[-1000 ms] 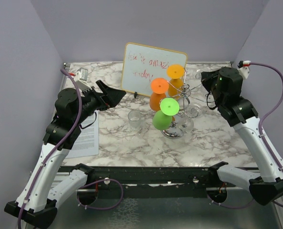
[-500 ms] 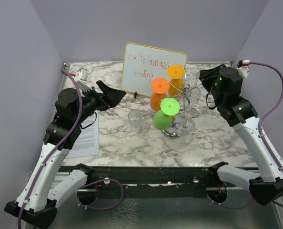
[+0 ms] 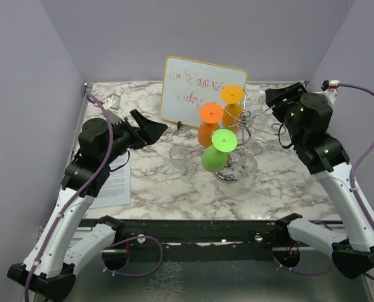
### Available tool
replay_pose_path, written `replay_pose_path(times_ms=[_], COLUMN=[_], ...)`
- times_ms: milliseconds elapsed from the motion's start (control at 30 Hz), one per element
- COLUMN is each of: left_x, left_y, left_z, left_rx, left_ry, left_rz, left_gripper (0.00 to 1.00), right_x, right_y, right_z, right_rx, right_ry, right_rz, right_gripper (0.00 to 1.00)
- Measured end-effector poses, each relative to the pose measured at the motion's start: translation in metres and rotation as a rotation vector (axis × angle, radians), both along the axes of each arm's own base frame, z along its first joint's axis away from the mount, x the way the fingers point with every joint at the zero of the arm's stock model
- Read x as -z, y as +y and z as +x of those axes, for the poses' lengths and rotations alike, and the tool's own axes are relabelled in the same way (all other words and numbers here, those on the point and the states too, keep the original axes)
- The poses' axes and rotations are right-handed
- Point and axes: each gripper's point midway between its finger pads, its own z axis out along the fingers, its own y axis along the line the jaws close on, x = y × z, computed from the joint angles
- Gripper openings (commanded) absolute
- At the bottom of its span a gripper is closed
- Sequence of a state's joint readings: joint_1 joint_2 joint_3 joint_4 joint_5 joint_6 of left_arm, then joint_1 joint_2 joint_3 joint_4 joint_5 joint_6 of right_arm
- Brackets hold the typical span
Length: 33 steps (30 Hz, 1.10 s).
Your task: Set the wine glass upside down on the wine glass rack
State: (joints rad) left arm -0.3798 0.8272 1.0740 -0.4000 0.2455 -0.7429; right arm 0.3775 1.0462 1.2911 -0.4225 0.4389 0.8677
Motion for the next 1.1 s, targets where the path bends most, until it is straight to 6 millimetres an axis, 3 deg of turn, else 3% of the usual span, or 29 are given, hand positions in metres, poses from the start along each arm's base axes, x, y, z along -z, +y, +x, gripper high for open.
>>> replay_pose_path(times_ms=[200, 400, 600, 733, 933, 1100], left_x=[0.022, 0.039, 0.076, 0.104, 0.150, 0.197], left_y=[-0.001, -0.001, -0.003, -0.005, -0.011, -0.015], left_z=[0.002, 0.004, 0.008, 0.014, 0.028, 0.041], left_rx=[0.001, 0.003, 0.004, 0.006, 0.010, 0.022], left_ry=[0.046, 0.078, 0.163, 0.237, 0.367, 0.499], left_rz=[0.020, 0.042, 0.078, 0.110, 0.172, 0.246], left_gripper=[0.86, 0.86, 0.87, 0.86, 0.60, 0.56], right_x=[-0.014, -0.010, -0.015, -0.032, -0.037, -0.028], right_y=[-0.004, -0.006, -0.007, -0.012, -0.025, -0.029], right_z=[-0.013, -0.016, -0.027, -0.049, -0.080, -0.086], right_rx=[-0.011, -0.014, -0.048, -0.075, -0.085, -0.087], right_ry=[-0.038, -0.022, -0.037, -0.098, -0.163, -0.166], right_rz=[0.001, -0.020, -0.071, -0.097, -0.127, -0.175], right_gripper=[0.58, 0.57, 0.57, 0.57, 0.57, 0.57])
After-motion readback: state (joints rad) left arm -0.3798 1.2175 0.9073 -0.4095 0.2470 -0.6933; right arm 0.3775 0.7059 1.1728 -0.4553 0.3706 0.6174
